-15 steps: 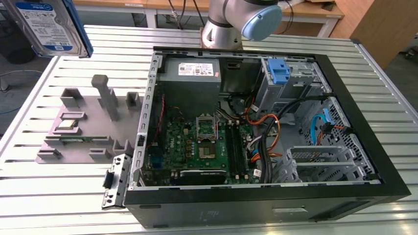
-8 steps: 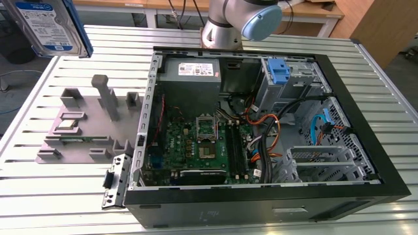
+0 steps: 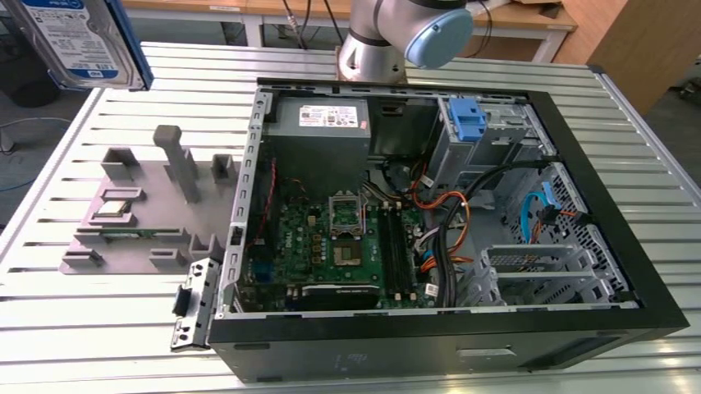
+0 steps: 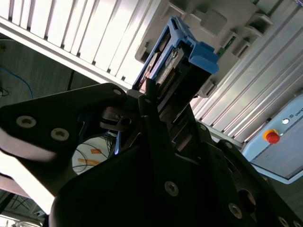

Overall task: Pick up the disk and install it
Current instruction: 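Pick up the disk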

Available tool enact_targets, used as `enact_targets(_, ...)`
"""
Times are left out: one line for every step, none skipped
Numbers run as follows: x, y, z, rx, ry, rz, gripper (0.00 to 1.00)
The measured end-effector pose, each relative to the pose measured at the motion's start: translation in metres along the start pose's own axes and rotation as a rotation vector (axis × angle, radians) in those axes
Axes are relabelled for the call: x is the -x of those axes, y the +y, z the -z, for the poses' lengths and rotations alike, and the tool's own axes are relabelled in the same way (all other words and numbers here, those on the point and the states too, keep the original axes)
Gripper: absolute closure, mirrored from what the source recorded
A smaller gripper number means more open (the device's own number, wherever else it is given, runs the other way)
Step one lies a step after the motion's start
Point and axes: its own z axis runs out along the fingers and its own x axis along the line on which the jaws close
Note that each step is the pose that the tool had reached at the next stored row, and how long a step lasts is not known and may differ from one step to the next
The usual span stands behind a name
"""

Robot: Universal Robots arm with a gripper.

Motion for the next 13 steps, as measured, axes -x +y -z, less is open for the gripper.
enact_targets(0.0001,0.0001,0.0011,0.0,0.0,0.0,0.65)
enact_targets(0.0001,0.0001,0.0021,0.0,0.0,0.0,0.65)
enact_targets(0.0002,0.0002,0.0028,0.0,0.0,0.0,0.65)
enact_targets(0.0002,0.0002,0.0032,0.0,-0.0001,0.0,0.65)
enact_targets(0.0002,0.0002,0.0033,-0.0001,-0.0001,0.0,0.65)
enact_targets(0.0002,0.0002,0.0033,-0.0002,-0.0002,0.0,0.65)
enact_targets(0.0002,0.0002,0.0034,0.0001,-0.0006,0.0,0.65)
enact_targets(0.0002,0.0002,0.0034,0.0,-0.0008,0.0,0.65)
enact_targets(0.0002,0.0002,0.0034,0.0,-0.001,0.0,0.65)
enact_targets(0.0002,0.0002,0.0034,0.0001,-0.0016,0.0,0.65)
enact_targets(0.0002,0.0002,0.0034,0.0002,-0.0025,0.0,0.65)
enact_targets(0.0002,0.0002,0.0034,0.0001,-0.0033,0.0,0.65)
enact_targets(0.0002,0.0002,0.0034,0.0001,-0.0037,0.0,0.65)
